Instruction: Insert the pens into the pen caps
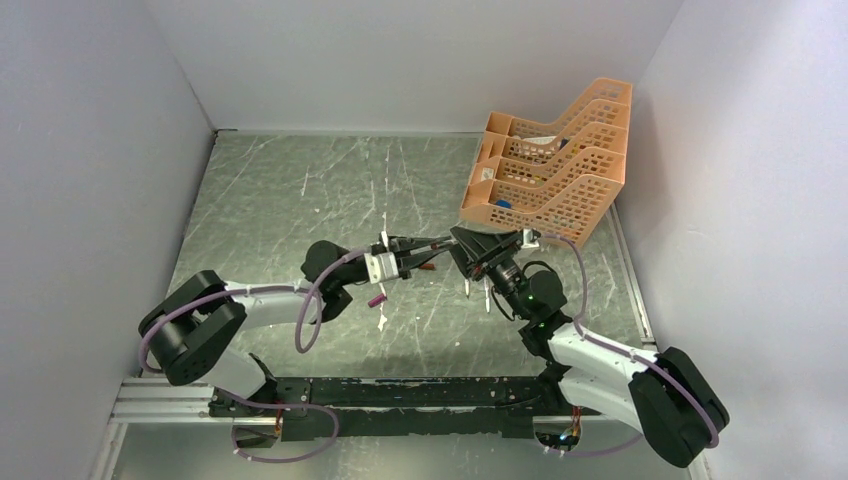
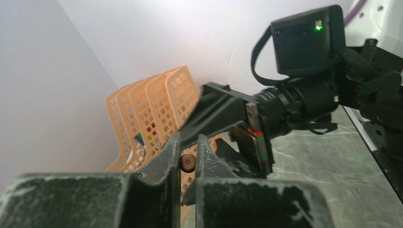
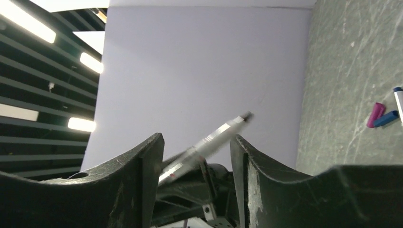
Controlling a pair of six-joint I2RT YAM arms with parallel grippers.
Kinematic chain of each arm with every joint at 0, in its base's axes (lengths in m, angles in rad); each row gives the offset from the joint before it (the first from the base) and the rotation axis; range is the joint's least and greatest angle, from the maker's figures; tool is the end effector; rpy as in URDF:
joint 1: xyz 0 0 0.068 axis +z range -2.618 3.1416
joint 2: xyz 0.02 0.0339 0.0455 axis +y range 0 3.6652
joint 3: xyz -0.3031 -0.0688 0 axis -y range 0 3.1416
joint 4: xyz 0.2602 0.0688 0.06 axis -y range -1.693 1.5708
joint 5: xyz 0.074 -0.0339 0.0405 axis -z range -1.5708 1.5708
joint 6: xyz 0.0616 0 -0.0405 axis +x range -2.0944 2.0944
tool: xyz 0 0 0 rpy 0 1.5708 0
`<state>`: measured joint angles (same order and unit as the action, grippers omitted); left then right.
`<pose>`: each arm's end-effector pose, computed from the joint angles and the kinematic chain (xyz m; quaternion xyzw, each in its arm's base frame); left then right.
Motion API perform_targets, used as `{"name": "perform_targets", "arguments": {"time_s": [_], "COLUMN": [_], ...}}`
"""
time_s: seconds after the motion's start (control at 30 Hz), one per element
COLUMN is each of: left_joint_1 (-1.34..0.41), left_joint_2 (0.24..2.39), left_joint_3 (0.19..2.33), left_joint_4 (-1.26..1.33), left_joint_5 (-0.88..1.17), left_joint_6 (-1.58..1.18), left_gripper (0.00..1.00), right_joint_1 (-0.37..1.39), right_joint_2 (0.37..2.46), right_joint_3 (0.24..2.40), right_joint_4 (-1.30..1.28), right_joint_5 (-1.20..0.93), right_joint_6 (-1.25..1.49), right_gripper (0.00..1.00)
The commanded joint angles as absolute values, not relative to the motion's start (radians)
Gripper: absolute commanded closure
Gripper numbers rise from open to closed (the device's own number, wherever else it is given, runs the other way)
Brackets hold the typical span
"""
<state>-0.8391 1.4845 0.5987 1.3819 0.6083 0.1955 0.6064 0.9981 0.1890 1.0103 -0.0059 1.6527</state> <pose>0.1839 -0.2575 0.3112 0.4651 0.2972 -0.4047 0.7291 0.1737 0.1209 0.2484 0.3140 0.5491 0.7012 0.3291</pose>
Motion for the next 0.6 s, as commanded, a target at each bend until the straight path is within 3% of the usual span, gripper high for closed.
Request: {"name": "perform_targets", "arguments": {"time_s": [0.0,0.03,0.13,0.2,0.3,0.4,0.47,0.5,0.53,0.57], "left_joint_1": [-0.875,-0.878,-0.882,-0.884,-0.884,-0.883,-0.88,-0.879,-0.876,-0.873], "left_joint_2": [1.468,1.468,1.467,1.466,1.46,1.447,1.43,1.42,1.408,1.397], "left_joint_3": [0.634,0.634,0.643,0.655,0.676,0.697,0.733,0.756,0.782,0.811], "left_joint_4": [1.3,1.299,1.277,1.247,1.207,1.183,1.102,1.043,0.976,0.897], "left_joint_5": [0.61,0.608,0.589,0.562,0.531,0.53,0.524,0.52,0.522,0.538], "left_joint_6": [0.284,0.285,0.277,0.268,0.226,0.147,0.067,0.022,-0.013,-0.037], "left_gripper": [0.93,0.93,0.93,0.93,0.93,0.87,0.68,0.5,0.21,0.03], "right_joint_1": [0.609,0.609,0.609,0.609,0.609,0.609,0.609,0.609,0.609,0.608], "right_joint_2": [1.005,1.002,0.995,0.981,0.96,0.955,0.965,0.973,0.979,0.98], "right_joint_3": [0.236,0.24,0.237,0.234,0.235,0.231,0.225,0.222,0.224,0.227], "right_joint_4": [1.079,1.07,1.074,1.064,1.024,1.028,1.061,1.074,1.078,1.071], "right_joint_5": [-0.015,-0.017,-0.015,-0.012,-0.001,0.0,-0.007,-0.013,-0.022,-0.03], "right_joint_6": [1.679,1.678,1.684,1.68,1.653,1.623,1.593,1.567,1.537,1.502], "right_gripper": [0.49,0.53,0.79,0.87,0.98,1.0,1.0,1.0,1.0,1.0]}}
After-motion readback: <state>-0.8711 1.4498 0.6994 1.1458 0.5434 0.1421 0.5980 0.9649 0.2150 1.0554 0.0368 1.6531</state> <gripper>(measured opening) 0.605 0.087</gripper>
